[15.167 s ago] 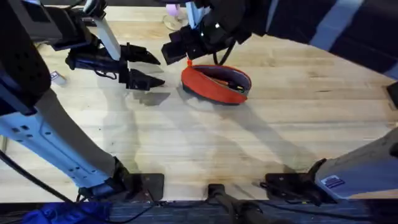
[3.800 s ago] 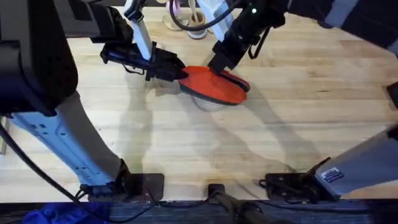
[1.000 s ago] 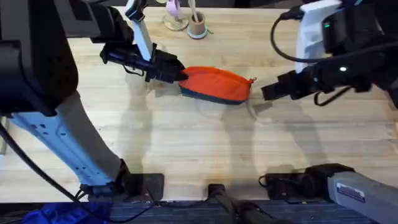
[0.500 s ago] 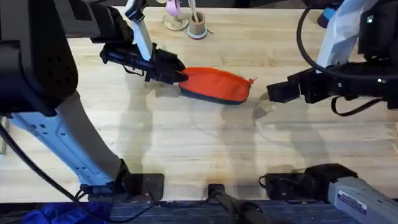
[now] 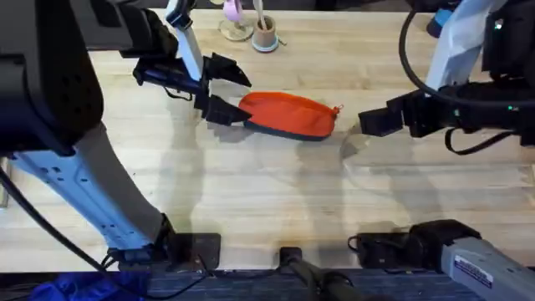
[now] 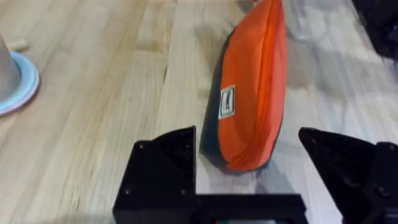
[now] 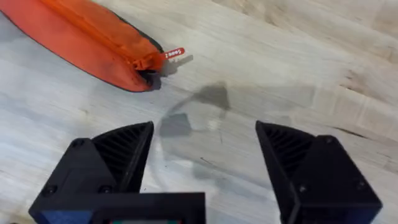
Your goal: Unzip the bag, pick up the pens from the table one at a time and place them inside, then zip the bag closed.
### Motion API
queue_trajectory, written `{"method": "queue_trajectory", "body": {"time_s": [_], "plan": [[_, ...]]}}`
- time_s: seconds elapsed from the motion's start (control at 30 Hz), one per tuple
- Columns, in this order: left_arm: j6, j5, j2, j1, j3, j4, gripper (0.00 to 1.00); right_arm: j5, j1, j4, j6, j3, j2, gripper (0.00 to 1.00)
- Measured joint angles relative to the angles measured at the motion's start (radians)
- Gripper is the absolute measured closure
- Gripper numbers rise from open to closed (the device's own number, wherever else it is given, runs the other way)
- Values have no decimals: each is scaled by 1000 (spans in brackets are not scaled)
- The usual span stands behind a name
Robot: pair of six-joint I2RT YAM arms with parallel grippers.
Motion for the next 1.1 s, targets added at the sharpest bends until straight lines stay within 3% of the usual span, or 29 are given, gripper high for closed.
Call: {"method": "queue_trajectory", "body": {"time_s": [0.3,0.47,0.7,0.93,1.1], "plan": [[-10,-121,-40,9,71,-81,4,0,0,0,0,0,0,4],[-122,-191,-166,9,135,-95,4,0,0,0,0,0,0,4],[-402,-328,-353,9,147,-114,4,0,0,0,0,0,0,4],[-824,-590,-545,9,147,-134,6,0,0,0,0,0,0,4],[-1029,-707,-644,9,147,-198,5,0,0,0,0,0,0,4]]}}
